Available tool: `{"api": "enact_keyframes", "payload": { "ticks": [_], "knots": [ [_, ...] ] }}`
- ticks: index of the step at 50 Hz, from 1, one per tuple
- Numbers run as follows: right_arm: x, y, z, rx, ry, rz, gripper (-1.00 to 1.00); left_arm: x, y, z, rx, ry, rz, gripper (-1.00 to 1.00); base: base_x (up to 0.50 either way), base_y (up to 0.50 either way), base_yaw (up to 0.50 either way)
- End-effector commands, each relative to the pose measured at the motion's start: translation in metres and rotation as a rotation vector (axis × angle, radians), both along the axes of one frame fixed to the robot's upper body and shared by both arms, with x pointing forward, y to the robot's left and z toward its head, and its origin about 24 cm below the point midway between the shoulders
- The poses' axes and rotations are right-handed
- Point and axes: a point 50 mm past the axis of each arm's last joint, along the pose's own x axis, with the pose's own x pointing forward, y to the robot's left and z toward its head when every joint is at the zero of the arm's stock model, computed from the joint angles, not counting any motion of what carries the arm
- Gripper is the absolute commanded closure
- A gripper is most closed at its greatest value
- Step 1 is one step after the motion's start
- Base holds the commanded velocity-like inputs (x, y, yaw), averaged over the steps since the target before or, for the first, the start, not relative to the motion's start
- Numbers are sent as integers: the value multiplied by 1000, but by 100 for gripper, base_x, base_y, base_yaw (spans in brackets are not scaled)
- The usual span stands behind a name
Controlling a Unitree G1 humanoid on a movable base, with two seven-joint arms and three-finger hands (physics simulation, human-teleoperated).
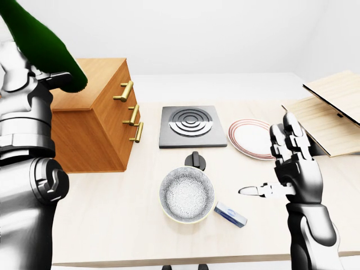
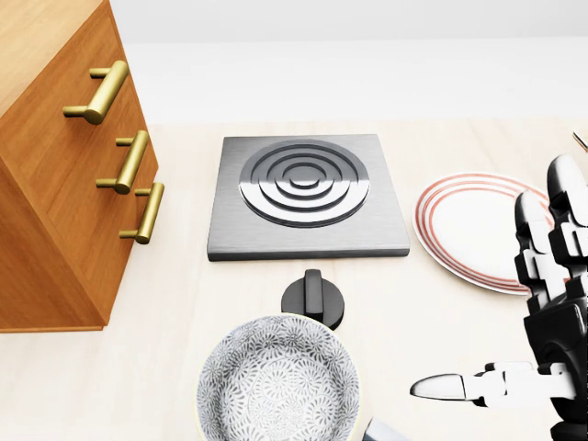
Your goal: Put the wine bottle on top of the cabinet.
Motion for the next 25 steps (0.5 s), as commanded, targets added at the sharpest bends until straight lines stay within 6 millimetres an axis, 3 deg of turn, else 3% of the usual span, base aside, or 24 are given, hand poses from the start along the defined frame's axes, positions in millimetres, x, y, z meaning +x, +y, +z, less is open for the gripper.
{"api": "enact_keyframes", "payload": {
  "ticks": [1, 12, 25],
  "knots": [
    [0, -4, -18, 17, 85, -9, -100, 2, 5, -32, -38, 114, 55, 100, 0, 0, 0],
    [-5, -9, -36, 45, 165, -21, -100, 3, 5, -42, -37, 136, 79, 100, 0, 0, 0],
    [-15, -12, -38, 47, 178, -36, -100, 2, 6, -55, -40, 152, 101, 100, 0, 0, 0]
  ]
}}
